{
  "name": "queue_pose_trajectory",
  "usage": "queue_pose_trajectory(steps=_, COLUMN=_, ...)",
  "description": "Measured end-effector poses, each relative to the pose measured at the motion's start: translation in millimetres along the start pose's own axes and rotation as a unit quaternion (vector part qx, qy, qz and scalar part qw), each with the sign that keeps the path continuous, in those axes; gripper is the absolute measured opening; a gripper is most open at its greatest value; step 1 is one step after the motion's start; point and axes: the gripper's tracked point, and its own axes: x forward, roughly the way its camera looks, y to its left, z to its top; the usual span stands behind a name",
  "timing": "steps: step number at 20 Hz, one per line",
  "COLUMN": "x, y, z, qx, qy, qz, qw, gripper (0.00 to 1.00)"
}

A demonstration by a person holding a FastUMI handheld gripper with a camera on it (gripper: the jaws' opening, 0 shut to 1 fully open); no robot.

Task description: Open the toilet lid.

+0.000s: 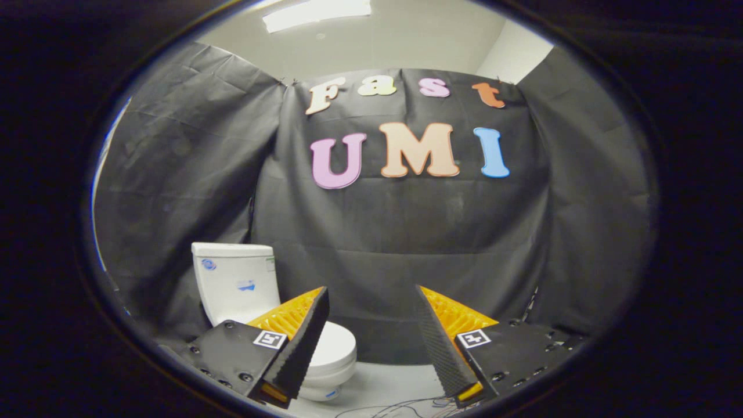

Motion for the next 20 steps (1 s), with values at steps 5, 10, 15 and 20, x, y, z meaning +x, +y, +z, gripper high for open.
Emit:
queue_pose_trajectory(steps=5, x=15.4, y=26.5, z=-3.0, qx=0.004, qy=0.003, qz=-0.012, qw=1.000, gripper=0.91)
queue_pose_trajectory(steps=10, x=37.0, y=34.6, z=-4.6, qx=0.037, qy=-0.020, qz=-0.089, qw=0.995, gripper=0.91)
queue_pose_trajectory(steps=15, x=50.4, y=47.0, z=-1.7, qx=0.081, qy=-0.065, qz=-0.166, qw=0.981, gripper=0.90)
queue_pose_trajectory(steps=20, x=47.8, y=47.0, z=-17.9, qx=0.088, qy=-0.061, qz=-0.268, qw=0.957, gripper=0.86)
